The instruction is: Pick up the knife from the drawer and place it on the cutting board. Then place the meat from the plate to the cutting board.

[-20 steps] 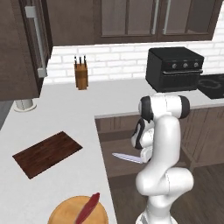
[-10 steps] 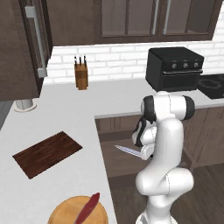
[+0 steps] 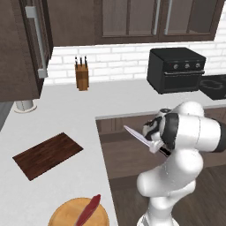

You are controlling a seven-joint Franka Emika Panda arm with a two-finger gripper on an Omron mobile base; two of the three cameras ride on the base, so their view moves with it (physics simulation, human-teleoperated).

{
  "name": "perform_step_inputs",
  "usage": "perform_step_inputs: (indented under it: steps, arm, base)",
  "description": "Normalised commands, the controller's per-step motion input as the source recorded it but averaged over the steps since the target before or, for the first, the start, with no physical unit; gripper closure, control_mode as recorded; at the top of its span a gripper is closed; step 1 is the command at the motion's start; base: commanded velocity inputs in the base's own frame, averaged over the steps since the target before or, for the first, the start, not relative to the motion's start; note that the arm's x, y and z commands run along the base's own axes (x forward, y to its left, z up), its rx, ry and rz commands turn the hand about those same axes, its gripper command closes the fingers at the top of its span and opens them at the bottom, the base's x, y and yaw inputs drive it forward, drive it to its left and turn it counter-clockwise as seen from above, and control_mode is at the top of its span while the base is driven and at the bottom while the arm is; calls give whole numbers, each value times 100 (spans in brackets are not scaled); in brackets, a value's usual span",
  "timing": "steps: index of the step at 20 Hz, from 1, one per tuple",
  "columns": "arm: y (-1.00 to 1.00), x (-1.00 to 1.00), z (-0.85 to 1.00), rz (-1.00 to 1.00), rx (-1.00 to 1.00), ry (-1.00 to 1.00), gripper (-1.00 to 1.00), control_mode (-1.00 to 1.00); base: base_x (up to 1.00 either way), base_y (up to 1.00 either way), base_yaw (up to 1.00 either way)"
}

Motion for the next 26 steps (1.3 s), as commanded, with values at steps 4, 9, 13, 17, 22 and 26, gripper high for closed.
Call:
perform_step_inputs:
  steps: [4,9,13,17,22,26]
  arm:
    - [0,-46,100,-5,0,-19,100,-100]
    - [1,-29,100,-1,-3,-10,100,-100]
    - [-9,-23,94,1,-2,-5,100,-100]
    - [-11,0,44,3,0,0,100,-100]
    - [0,0,0,0,0,0,100,-100]
    - [0,0,0,0,0,0,100,-100]
  base:
    - [0,0,0]
    - [0,0,0]
    - [0,0,0]
    - [0,0,0]
    - [0,0,0]
    - [0,0,0]
